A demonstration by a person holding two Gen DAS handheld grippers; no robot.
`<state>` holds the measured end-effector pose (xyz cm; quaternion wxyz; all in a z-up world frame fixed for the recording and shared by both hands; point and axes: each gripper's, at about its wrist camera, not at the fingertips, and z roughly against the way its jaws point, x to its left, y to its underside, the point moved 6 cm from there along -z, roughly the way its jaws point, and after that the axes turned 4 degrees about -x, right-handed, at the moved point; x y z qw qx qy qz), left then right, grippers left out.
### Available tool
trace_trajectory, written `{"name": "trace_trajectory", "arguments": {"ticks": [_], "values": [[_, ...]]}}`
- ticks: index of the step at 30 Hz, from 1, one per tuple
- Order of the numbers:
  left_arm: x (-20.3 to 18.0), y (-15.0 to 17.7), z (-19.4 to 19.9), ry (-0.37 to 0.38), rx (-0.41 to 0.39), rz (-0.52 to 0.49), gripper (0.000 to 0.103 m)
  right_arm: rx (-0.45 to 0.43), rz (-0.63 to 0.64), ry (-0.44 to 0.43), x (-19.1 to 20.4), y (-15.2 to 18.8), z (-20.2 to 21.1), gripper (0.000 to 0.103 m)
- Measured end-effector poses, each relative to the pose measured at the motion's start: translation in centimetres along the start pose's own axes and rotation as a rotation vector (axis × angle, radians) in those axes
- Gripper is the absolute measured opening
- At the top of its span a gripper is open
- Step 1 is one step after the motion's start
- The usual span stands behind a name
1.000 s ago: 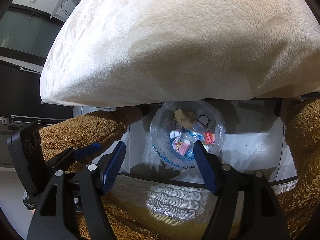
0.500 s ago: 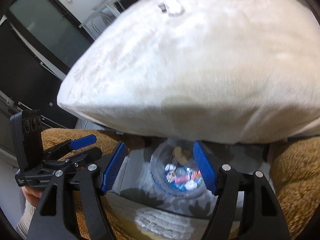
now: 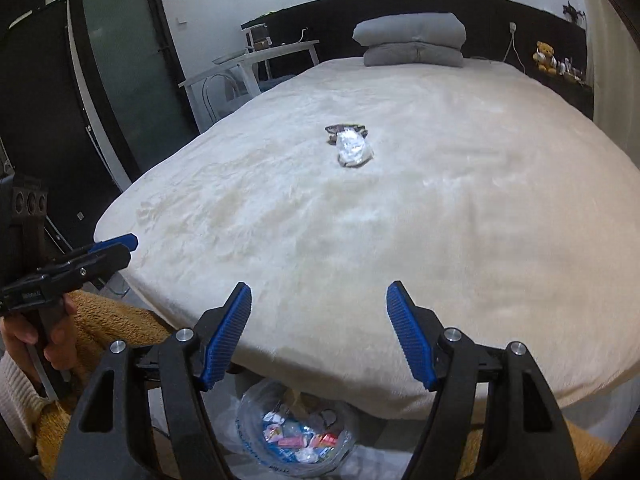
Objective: Collect trash
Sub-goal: 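Raise both tools back over the bed toward the remaining trash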
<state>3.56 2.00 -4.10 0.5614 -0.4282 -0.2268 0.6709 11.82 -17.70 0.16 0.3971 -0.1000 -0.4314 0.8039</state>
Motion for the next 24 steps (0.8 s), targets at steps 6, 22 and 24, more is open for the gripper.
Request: {"name": "trace_trajectory", "arguments": {"ticks": [6, 22, 24], "values": [[1.8, -3.8, -2.2, -0.003, -0.010, 0.028, 0.081, -0.016, 0.030, 0.015, -1.0, -3.4, -3.7, 0.072], [8.0, -11.2, -8.6, -0.018, -0.071, 0.064, 0.081, 0.056, 0.010, 0.043, -2.8, -9.7, -15.8, 0.084], [8.6, -11.6, -9.2, -0.025, -0.073, 0.062, 0.081, 0.064, 0.005, 0.052, -3.0, -10.1, -17.3, 0.084]]}}
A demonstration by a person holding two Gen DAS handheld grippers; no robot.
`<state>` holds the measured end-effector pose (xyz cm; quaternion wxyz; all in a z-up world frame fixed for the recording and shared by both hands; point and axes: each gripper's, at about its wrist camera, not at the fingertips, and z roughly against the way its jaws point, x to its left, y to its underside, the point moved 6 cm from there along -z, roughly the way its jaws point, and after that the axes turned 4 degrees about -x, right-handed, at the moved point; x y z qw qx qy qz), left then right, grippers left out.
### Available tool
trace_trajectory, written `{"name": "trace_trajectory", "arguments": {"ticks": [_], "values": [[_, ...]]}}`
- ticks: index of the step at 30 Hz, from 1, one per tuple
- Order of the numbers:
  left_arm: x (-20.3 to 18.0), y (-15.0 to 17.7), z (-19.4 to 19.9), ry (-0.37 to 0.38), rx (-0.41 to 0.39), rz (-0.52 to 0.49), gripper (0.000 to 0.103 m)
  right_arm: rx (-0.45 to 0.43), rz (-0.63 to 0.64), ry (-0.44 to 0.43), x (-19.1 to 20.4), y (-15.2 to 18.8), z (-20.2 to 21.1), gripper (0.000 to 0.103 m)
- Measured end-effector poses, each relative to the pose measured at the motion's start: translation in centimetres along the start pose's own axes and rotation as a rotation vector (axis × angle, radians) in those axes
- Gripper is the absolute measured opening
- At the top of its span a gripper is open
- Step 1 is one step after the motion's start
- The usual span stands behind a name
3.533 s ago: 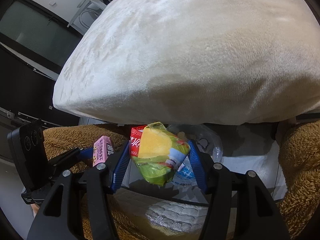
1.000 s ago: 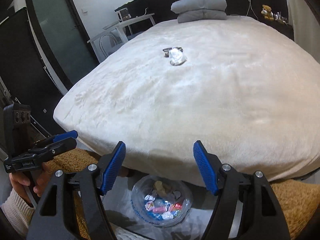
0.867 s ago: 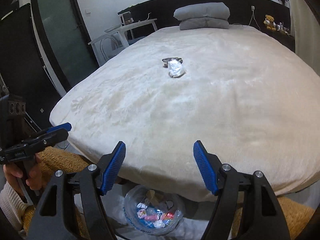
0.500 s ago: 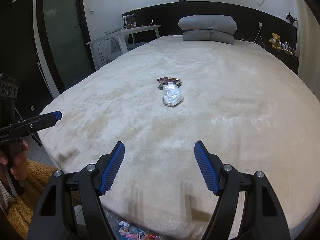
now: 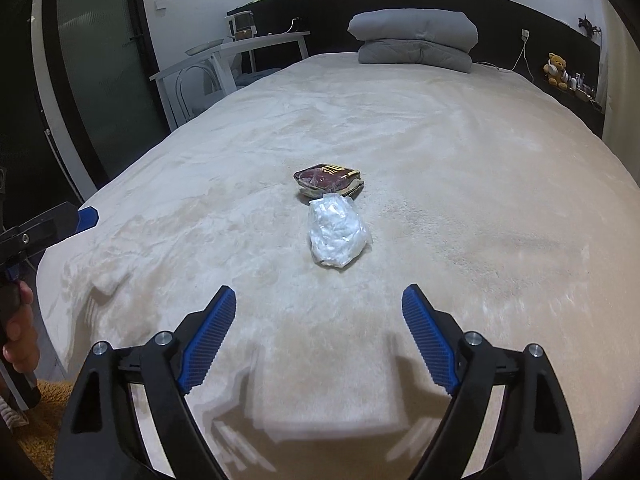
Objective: Collect trash
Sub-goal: 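Raise both tools back over the bed toward the remaining trash, then grasp the white plastic bag with the right tool while the left tool grasps the brown snack pack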
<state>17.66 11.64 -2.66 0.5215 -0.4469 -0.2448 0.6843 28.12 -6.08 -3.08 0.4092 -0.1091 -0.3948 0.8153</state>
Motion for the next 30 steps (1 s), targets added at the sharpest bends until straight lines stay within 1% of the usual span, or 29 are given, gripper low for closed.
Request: {"name": "trace_trajectory", "arguments": {"ticks": [3, 8, 13, 15, 16, 18, 19, 20, 21, 24, 30], "values": [[1.1, -0.4, -0.8, -0.012, -0.002, 0.010, 0.081, 0.015, -0.012, 0.010, -0.2, -0.6, -2.2, 0.084], [3.0, -0.9, -1.7, -0.033, -0.008, 0.049, 0.081, 0.036, 0.008, 0.053, -0.6, -1.5, -5.9, 0.084], [3.7, -0.7, -1.9, -0.035, -0.006, 0.070, 0.081, 0.049, -0.002, 0.053, -0.6, -2.4, -8.1, 0.083], [3.7, -0.7, -2.0, -0.036, -0.005, 0.066, 0.081, 0.059, -0.003, 0.063, -0.6, -2.8, -8.7, 0.074], [3.8, -0.7, -2.1, -0.034, -0.006, 0.070, 0.081, 0.061, -0.004, 0.071, -0.7, -2.9, -9.1, 0.073], [3.9, -0.8, -2.3, -0.034, -0.004, 0.075, 0.081, 0.079, 0.003, 0.085, -0.8, -3.0, -9.8, 0.061], [3.9, -0.7, -2.5, -0.034, -0.001, 0.077, 0.081, 0.087, 0.002, 0.093, -0.8, -2.9, -10.1, 0.059], [3.8, -0.7, -2.8, -0.032, 0.004, 0.075, 0.081, 0.094, -0.002, 0.104, -1.0, -2.8, -10.2, 0.054], [3.7, -0.7, -2.9, -0.034, 0.007, 0.069, 0.081, 0.095, -0.010, 0.106, -1.2, -2.8, -10.2, 0.052], [3.1, -0.5, -3.7, -0.039, 0.019, 0.037, 0.081, 0.076, -0.024, 0.091, -1.4, -2.8, -9.6, 0.050], [2.5, -0.8, -4.8, -0.050, 0.018, 0.030, 0.081, 0.036, -0.038, 0.063, -1.7, -3.0, -6.8, 0.050]]}}
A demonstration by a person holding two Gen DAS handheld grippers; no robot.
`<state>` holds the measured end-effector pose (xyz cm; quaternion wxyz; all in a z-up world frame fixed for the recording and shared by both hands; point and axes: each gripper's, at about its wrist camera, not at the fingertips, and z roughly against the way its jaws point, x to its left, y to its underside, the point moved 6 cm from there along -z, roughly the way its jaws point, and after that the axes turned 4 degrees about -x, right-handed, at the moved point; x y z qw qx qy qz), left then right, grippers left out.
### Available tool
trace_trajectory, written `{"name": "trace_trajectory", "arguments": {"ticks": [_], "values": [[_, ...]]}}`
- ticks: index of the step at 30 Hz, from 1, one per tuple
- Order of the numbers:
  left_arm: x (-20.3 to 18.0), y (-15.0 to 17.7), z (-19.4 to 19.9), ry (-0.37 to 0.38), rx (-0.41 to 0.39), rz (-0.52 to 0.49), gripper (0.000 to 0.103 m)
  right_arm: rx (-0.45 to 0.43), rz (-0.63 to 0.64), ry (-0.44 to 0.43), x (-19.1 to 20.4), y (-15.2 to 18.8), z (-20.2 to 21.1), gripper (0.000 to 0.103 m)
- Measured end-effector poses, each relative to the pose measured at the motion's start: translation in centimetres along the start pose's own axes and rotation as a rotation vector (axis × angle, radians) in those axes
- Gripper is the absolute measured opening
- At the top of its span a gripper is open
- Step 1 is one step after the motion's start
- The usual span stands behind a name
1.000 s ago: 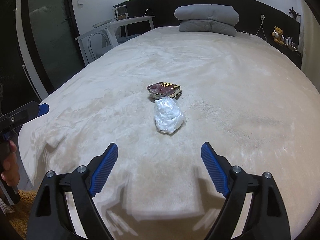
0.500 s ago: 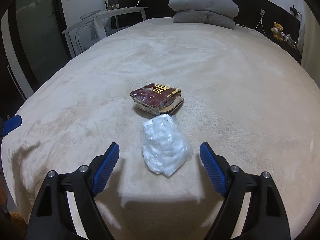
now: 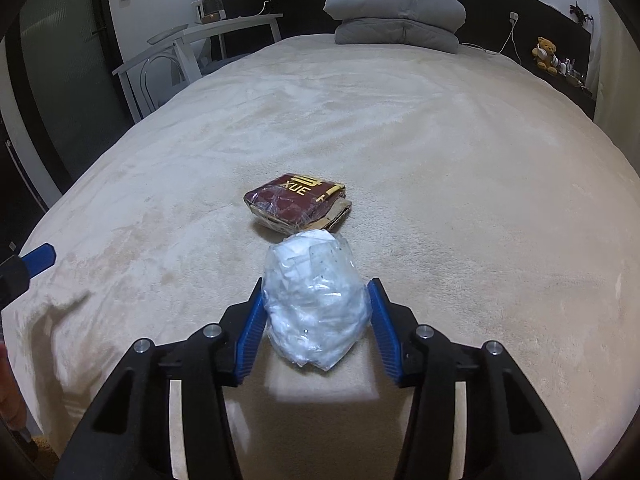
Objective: Collect trash
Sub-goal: 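Grasp the white plastic bag with the right tool while the left tool grasps the brown snack pack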
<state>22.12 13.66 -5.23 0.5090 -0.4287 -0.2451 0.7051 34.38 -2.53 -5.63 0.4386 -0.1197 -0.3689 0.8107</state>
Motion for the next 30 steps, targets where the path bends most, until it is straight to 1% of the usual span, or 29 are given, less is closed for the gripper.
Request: {"name": "trace_trajectory", "arguments": {"ticks": [10, 11, 12, 14, 17, 18, 21, 25, 28, 30], "values": [[-1.5, 0.1, -4.9, -0.037, 0.049, -0.057, 0.082, -0.053, -0.055, -0.045, -2.7, 0.1, 5.8, 0.050], [-1.6, 0.1, -5.4, -0.040, 0.053, -0.064, 0.086, -0.059, -0.058, -0.049, -3.0, 0.1, 6.3, 0.050], [-1.9, 0.0, -5.8, -0.043, 0.053, -0.072, 0.093, -0.065, -0.059, -0.051, -3.3, 0.2, 6.8, 0.050], [-2.5, 0.0, -6.8, -0.041, 0.061, -0.086, 0.093, -0.077, -0.061, -0.049, -3.9, 0.2, 7.7, 0.050], [-3.7, 0.0, -8.2, -0.041, 0.073, -0.104, 0.094, -0.080, -0.077, -0.047, -5.1, 0.4, 8.6, 0.050], [-4.1, 0.0, -8.7, -0.045, 0.075, -0.119, 0.097, -0.079, -0.084, -0.046, -5.5, 0.5, 8.9, 0.050], [-5.3, -0.2, -10.0, -0.061, 0.065, -0.166, 0.097, -0.078, -0.091, -0.041, -6.6, 0.6, 9.6, 0.050], [-6.1, -0.5, -12.0, -0.059, 0.079, -0.186, 0.097, -0.078, -0.100, -0.037, -7.8, 0.9, 10.3, 0.050], [-6.6, -0.8, -13.4, -0.082, 0.099, -0.209, 0.097, -0.078, -0.095, -0.031, -8.3, 1.1, 10.6, 0.050], [-6.7, -0.9, -14.6, -0.111, 0.129, -0.226, 0.097, -0.077, -0.090, -0.027, -8.5, 1.2, 10.7, 0.050]]}}
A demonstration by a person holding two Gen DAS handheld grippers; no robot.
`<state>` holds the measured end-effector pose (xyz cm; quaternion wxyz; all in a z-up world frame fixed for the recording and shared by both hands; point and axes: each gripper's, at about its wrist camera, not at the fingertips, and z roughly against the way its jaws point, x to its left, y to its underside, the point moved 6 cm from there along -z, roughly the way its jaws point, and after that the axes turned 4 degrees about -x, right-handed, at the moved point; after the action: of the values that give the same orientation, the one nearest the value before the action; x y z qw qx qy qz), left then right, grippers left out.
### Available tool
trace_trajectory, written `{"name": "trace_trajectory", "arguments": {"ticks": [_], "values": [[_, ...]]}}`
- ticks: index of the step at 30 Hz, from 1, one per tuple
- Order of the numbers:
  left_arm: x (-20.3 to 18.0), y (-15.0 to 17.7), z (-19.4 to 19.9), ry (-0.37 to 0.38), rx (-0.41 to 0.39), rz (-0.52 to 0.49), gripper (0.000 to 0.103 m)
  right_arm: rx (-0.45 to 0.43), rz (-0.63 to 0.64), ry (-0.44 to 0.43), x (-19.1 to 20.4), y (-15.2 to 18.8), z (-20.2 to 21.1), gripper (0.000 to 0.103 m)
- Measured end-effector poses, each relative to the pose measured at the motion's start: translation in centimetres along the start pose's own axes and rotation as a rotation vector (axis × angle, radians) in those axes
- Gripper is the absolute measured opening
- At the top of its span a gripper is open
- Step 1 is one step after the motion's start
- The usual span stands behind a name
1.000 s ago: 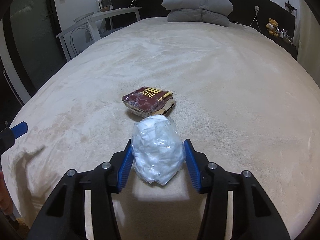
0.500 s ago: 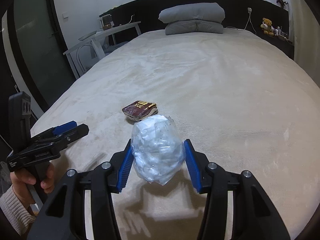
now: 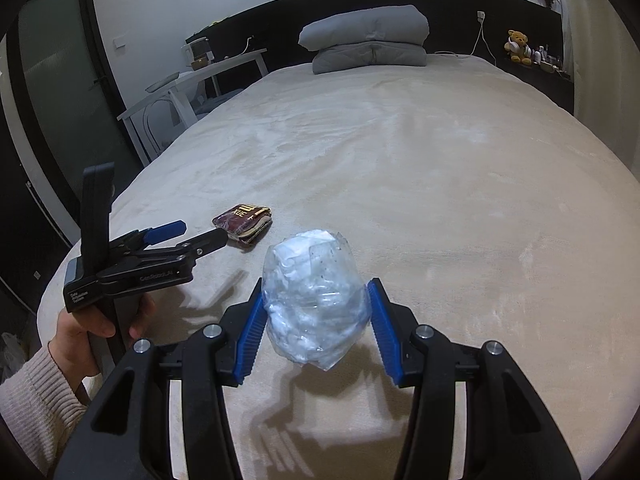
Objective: Collect trash
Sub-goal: 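Grasp the white plastic bag with the right tool while the left tool grasps the brown snack pack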
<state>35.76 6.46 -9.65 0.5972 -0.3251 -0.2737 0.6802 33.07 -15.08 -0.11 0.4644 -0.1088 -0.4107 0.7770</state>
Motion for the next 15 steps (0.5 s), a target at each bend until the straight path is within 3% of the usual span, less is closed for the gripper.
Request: {"name": "trace_trajectory", "arguments": {"ticks": [9, 12, 14, 15], "values": [[-0.8, -0.6, -3.7, -0.025, 0.077, -0.049, 0.096, 0.002, -0.006, -0.032, -0.1, 0.7, 1.3, 0.050], [-0.5, -0.4, -4.5, -0.021, 0.102, -0.044, 0.077, 0.003, -0.022, -0.048, 0.0, 0.9, 1.8, 0.050], [-0.4, -0.5, -4.6, -0.011, 0.097, -0.043, 0.070, 0.000, -0.029, -0.056, 0.2, 1.0, 1.9, 0.050], [-0.5, -0.5, -4.6, 0.002, 0.092, -0.047, 0.058, 0.004, -0.028, -0.056, 0.2, 1.0, 1.9, 0.050]]}}
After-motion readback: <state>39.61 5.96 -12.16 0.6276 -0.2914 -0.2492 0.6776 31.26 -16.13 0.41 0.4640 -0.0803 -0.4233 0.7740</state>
